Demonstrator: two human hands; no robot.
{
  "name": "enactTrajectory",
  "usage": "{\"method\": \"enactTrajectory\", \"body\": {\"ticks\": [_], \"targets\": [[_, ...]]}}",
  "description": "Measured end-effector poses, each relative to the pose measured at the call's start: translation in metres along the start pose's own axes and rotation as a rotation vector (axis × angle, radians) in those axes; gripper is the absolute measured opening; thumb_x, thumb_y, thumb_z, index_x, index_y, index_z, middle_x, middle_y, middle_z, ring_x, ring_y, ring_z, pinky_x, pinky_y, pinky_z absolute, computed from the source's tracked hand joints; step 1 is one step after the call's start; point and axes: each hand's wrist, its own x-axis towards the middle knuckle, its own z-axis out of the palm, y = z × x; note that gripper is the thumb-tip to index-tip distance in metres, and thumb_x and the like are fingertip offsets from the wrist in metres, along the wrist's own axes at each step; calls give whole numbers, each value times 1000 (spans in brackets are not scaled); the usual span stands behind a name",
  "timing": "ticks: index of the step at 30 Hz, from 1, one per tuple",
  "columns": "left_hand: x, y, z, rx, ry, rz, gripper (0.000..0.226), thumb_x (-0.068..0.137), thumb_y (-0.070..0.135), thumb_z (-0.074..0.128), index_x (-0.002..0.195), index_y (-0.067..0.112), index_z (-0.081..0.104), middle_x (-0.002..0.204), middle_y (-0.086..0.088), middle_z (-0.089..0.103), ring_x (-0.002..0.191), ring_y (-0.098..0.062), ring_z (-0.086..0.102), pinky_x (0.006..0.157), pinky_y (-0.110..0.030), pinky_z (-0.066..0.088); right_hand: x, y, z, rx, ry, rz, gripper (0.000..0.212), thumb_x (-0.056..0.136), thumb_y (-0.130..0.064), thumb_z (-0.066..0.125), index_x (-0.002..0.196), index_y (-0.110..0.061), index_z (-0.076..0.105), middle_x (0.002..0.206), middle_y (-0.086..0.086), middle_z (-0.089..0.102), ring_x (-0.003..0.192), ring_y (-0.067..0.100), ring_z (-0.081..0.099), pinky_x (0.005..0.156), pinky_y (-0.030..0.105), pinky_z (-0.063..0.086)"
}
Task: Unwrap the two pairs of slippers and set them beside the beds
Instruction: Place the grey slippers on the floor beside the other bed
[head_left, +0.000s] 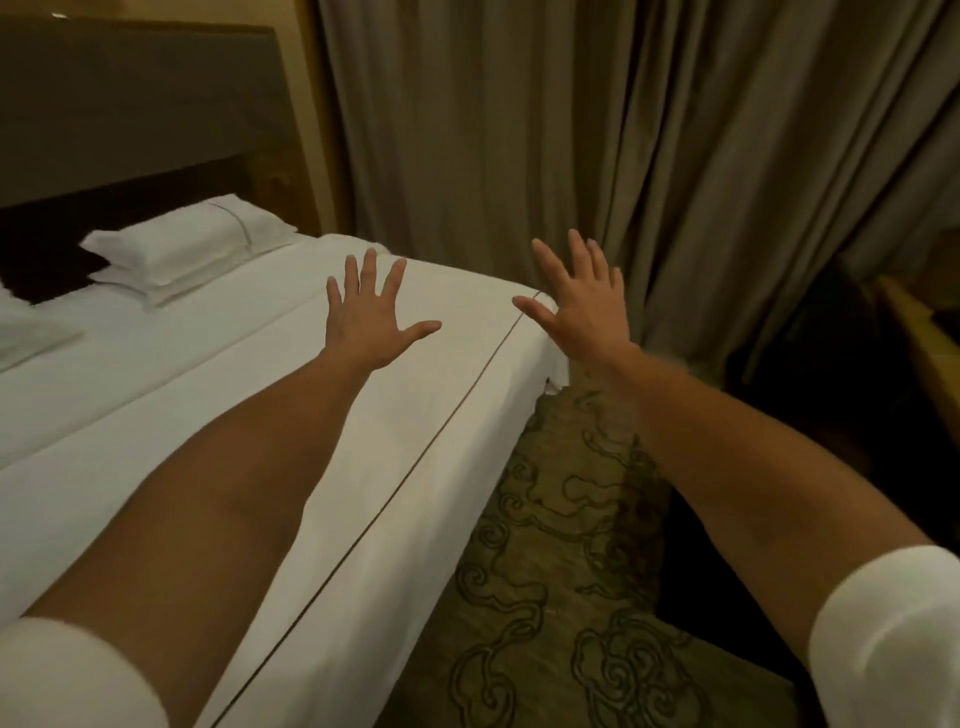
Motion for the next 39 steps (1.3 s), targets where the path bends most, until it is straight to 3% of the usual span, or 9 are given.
{"method": "enactTrajectory", "body": {"ticks": [6,12,24,39], "targets": [[139,113,47,-36,71,166,106,73,99,11,159,37,2,170,-7,-2,155,-36,-2,119,-60,0,75,111,32,-93,46,99,79,93,-82,22,161,-45,8,173,5,9,160,31,5,125,62,15],[267,159,137,64,94,435,103,77,95,8,160,33,10,170,-10,2,155,-38,1,121,-61,7,164,192,106,-132,55,175,76,95,-80,20,161,-42,14,172,6,15,159,31,10,124,61,17],[545,233,275,-35,-65,439,99,82,90,10,160,29,7,169,-11,1,155,-37,2,121,-59,10,393,306,224,-111,2,271,73,94,-77,26,158,-43,19,170,6,21,158,31,16,124,60,21],[839,375,404,-76,-102,352,87,93,74,32,160,23,15,169,-13,2,154,-35,6,122,-59,13,683,532,347,-15,-61,291,70,100,-67,34,161,-36,20,171,9,17,156,34,18,123,59,24]]}}
